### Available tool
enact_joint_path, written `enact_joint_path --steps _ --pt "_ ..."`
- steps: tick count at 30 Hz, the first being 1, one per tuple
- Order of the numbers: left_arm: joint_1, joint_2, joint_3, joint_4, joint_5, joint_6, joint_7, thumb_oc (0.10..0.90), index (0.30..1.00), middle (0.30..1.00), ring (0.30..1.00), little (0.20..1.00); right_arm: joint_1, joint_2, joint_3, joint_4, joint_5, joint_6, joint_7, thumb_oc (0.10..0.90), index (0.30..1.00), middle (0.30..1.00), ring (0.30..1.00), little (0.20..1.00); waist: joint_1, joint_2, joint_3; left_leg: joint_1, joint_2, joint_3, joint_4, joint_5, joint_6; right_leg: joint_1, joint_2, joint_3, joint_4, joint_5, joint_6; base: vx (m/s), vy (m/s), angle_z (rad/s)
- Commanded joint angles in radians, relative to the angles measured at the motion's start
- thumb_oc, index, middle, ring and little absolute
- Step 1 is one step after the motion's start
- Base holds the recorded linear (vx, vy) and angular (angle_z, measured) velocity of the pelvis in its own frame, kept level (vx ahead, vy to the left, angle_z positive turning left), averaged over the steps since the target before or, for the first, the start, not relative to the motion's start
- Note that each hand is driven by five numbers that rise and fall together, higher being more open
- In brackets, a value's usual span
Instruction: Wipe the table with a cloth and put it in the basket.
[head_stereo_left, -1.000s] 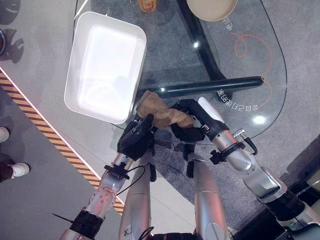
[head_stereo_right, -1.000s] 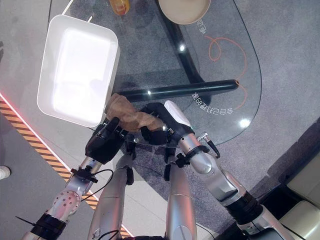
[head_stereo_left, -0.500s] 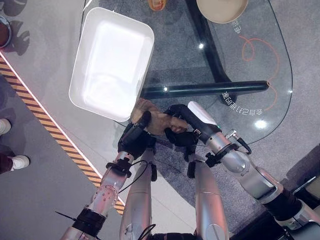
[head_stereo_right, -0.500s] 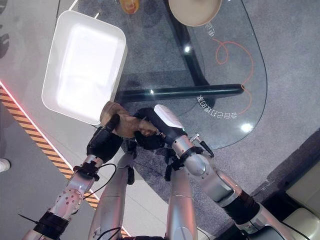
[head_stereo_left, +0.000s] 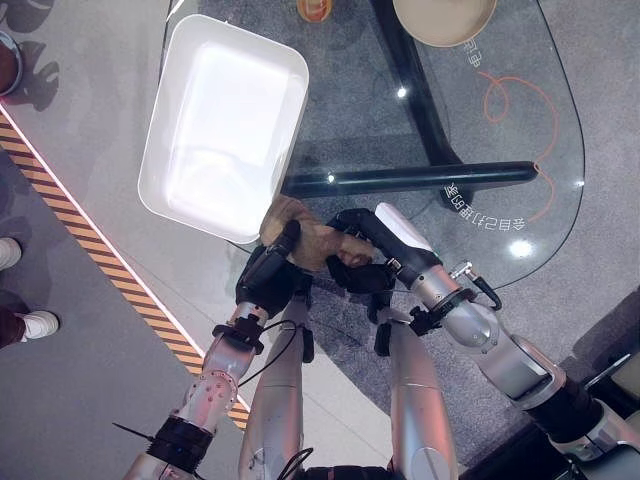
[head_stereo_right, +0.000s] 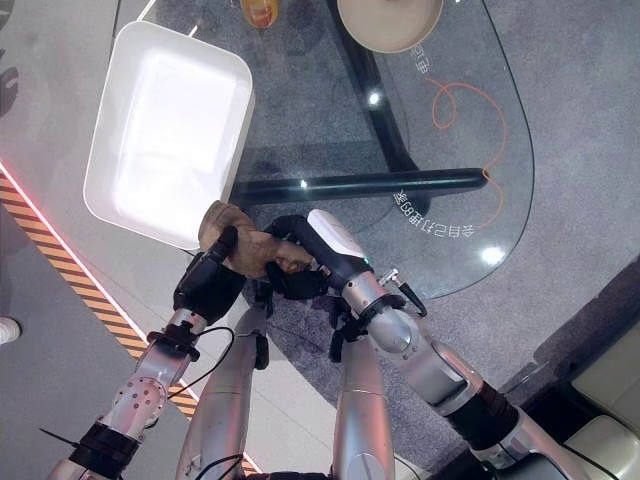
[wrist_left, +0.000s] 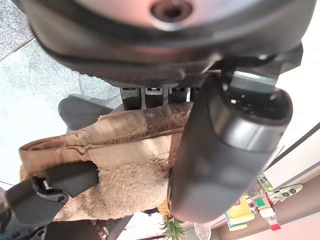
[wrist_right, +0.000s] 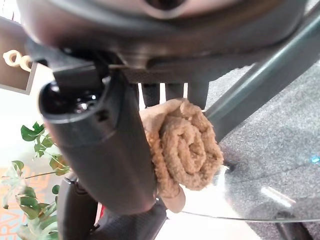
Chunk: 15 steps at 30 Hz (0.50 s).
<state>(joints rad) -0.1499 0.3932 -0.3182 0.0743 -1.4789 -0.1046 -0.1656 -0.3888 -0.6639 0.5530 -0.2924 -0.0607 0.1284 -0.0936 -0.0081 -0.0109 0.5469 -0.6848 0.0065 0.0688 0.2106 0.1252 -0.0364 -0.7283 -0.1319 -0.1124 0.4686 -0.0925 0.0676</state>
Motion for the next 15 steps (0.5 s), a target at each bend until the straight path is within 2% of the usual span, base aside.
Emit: enact_joint_path --steps 1,15 --pt "0.008 -0.045 -0.023 -0.206 -0.041 -0.011 -0.146 0.100 0.300 0.300 0.300 0.200 -0.018 0.016 -0.030 -0.094 0.047 -0.065 -0.093 0.800 0.900 0.900 0.900 0.900 -0.009 -0.010 -0.027 0.004 -0.069 0.075 0.142 -0.177 0.035 0.025 0.063 -0.050 -0.163 0.111 0.021 0.00 0.000 0.00" --pt "0.030 -0.051 0.005 -0.203 -0.036 -0.026 -0.161 0.100 0.300 0.300 0.300 0.200 0.049 0.026 -0.138 -0.091 0.013 -0.065 -0.245 0.800 0.900 0.900 0.900 0.900 -0.020 -0.017 -0.027 0.010 -0.060 0.084 0.140 -0.184 0.040 0.023 0.069 -0.045 -0.153 0.107 0.023 0.00 0.000 0.00"
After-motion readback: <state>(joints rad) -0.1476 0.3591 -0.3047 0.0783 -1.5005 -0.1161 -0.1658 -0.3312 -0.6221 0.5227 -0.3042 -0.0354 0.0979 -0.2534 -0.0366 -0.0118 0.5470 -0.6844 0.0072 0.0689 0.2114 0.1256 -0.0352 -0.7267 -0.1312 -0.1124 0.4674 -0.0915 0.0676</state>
